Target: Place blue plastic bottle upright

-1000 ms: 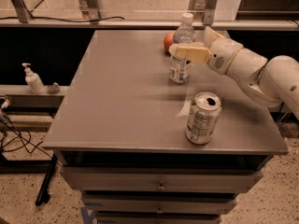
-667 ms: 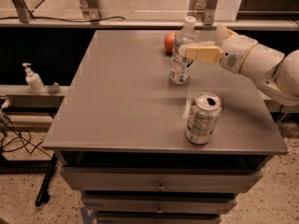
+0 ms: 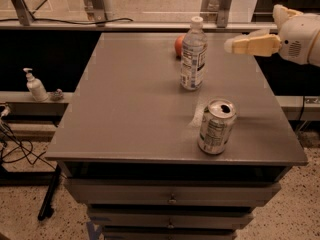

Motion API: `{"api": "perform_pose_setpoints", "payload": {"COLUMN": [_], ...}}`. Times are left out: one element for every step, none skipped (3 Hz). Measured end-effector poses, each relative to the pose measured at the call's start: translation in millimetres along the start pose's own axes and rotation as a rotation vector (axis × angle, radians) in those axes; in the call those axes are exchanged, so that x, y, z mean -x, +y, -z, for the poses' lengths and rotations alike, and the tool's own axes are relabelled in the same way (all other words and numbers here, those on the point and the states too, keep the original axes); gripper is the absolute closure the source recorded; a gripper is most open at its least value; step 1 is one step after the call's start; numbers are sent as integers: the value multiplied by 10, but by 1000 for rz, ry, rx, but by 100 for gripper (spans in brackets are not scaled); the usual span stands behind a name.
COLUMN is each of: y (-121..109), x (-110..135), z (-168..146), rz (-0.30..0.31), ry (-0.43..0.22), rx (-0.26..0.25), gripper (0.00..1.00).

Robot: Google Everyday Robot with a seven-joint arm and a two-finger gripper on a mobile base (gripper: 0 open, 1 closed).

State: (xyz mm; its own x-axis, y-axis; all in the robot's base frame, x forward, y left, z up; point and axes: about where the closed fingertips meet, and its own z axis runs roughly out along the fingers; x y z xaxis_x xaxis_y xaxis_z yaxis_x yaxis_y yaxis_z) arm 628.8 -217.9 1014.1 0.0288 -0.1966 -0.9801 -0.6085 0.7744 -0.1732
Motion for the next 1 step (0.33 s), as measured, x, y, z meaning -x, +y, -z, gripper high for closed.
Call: {"api": "perform_pose_setpoints", "payload": {"y": [18], "x": [-10], "z": [-24], "rz": [-2], "ry": [0], "rx": [5], "gripper": [0]}}
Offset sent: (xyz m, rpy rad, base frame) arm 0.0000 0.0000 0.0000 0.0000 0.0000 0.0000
